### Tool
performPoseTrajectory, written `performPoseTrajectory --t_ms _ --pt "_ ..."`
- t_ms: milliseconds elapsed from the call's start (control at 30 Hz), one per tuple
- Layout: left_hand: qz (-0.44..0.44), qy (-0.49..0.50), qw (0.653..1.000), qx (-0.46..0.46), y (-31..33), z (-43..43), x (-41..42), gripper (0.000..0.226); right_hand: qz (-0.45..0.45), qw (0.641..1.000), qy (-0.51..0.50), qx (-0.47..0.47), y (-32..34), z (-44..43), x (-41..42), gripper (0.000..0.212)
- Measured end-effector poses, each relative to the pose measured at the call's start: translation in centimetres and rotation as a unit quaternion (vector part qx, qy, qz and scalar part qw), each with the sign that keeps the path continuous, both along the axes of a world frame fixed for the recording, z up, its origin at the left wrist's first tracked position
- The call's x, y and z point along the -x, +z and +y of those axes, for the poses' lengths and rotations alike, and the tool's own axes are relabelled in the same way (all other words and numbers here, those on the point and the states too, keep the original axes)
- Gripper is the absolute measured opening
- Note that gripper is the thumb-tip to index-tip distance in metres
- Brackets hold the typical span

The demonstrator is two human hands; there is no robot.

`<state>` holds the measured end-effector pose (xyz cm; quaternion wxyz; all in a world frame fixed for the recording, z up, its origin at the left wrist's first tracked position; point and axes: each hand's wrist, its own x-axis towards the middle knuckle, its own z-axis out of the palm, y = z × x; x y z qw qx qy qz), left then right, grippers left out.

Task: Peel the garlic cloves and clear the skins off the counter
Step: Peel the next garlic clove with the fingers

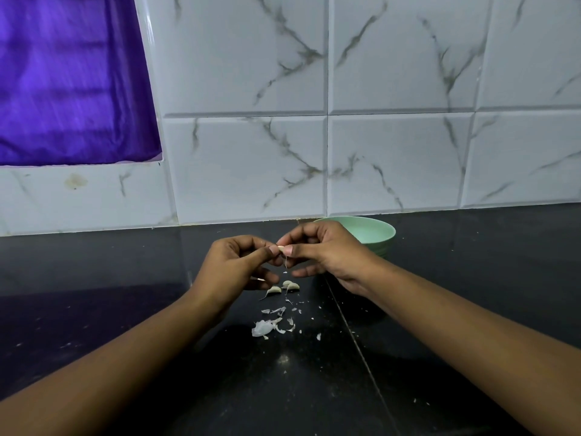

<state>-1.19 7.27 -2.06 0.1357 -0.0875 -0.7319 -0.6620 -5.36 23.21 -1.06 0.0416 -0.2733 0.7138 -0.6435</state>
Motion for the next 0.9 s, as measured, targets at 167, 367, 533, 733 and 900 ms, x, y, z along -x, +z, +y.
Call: performPoseTrajectory --t_ms 167,367,533,733,900 --pt "-0.009 0.014 1.0 0.001 0.02 0.11 -0.06 0.019 -0.011 1.0 0.002 -0.001 -0.08 0.0 0.04 0.007" --pt "-0.027 0.014 0.999 -0.016 0.05 0.16 -0.03 0.021 0.002 1.0 -0.01 -0.012 -0.12 -0.12 0.03 0.009" --pt "-0.033 0.009 0.999 -0.032 -0.03 0.04 0.09 0.018 0.006 1.0 -0.012 0.002 -0.03 -0.17 -0.22 0.009" --pt "-0.038 0.002 0.998 -0.043 0.0 0.03 0.11 0.014 0.022 0.999 -0.021 -0.009 0.03 -0.14 -0.27 0.01" --pt "-0.035 0.016 0.999 -0.038 -0.05 0.09 0.12 0.019 0.058 0.997 -0.036 -0.034 -0.09 -0.37 -0.29 0.01"
